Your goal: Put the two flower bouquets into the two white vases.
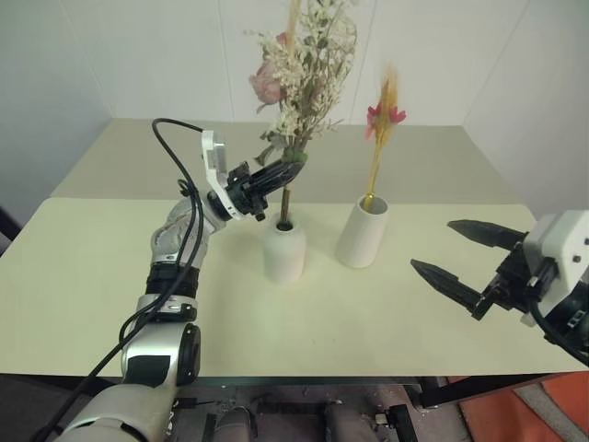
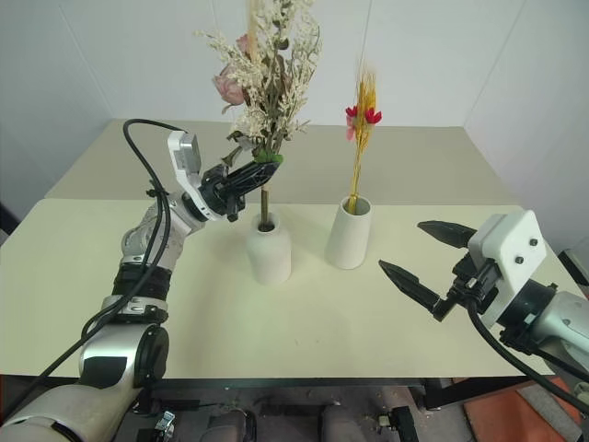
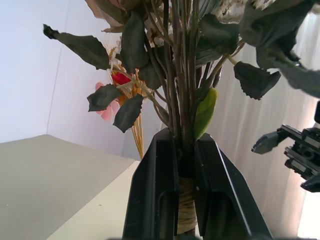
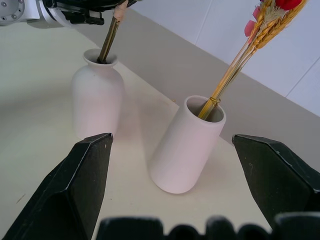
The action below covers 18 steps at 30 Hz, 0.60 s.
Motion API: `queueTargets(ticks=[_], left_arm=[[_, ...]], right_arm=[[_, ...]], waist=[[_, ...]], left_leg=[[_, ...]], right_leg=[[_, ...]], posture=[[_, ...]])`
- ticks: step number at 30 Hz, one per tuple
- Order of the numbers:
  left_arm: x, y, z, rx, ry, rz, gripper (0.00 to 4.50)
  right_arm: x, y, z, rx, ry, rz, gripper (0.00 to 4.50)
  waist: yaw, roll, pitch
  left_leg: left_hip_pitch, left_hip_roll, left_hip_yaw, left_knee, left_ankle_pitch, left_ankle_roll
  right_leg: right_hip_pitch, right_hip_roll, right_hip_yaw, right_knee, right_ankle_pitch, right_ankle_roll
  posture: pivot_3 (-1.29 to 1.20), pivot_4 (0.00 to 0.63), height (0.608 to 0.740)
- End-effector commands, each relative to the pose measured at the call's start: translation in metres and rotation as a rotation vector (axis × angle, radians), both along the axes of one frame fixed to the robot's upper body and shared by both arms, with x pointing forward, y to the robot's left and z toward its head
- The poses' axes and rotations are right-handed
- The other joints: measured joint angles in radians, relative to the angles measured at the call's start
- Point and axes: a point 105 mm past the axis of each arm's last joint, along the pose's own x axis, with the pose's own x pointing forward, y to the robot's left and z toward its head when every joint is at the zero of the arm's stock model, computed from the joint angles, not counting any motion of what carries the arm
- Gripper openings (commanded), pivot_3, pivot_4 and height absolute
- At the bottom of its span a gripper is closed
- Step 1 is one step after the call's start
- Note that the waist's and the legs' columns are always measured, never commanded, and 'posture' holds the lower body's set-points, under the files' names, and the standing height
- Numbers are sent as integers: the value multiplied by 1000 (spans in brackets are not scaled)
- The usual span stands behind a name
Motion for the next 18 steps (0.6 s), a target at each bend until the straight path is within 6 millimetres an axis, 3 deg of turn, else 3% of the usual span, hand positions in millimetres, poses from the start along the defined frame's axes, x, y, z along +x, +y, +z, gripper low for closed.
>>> queueTargets(ticks=[1,8,13,15,18], left_arm=[[-9,4,15,-4,-87,-9,492],[-21,13,6,63,-92,-31,2745],[-31,29,-19,292,-56,-19,4465],[-34,35,-27,388,-61,-17,4487],[-38,48,-19,422,-64,-15,4487]], right_arm=[[-2,3,6,-17,-55,10,4500],[1,3,3,-29,-54,11,4500],[0,1,2,-34,-51,5,4500],[1,1,1,-38,-47,4,4500],[3,1,0,-41,-46,9,4500]], waist=[[0,0,0],[-2,0,0],[-3,0,0],[-2,0,0],[1,0,0]], left_leg=[[0,0,0,0,0,0],[1,0,0,0,0,0],[1,0,0,0,0,0],[1,0,0,0,0,0],[0,0,0,0,0,0]], right_leg=[[0,0,0,0,0,0],[0,0,0,0,0,0],[0,0,0,0,0,0],[0,0,0,1,0,0],[0,0,0,0,0,0]], posture=[[0,150,740],[0,150,740],[0,150,740],[0,150,740],[0,150,740]])
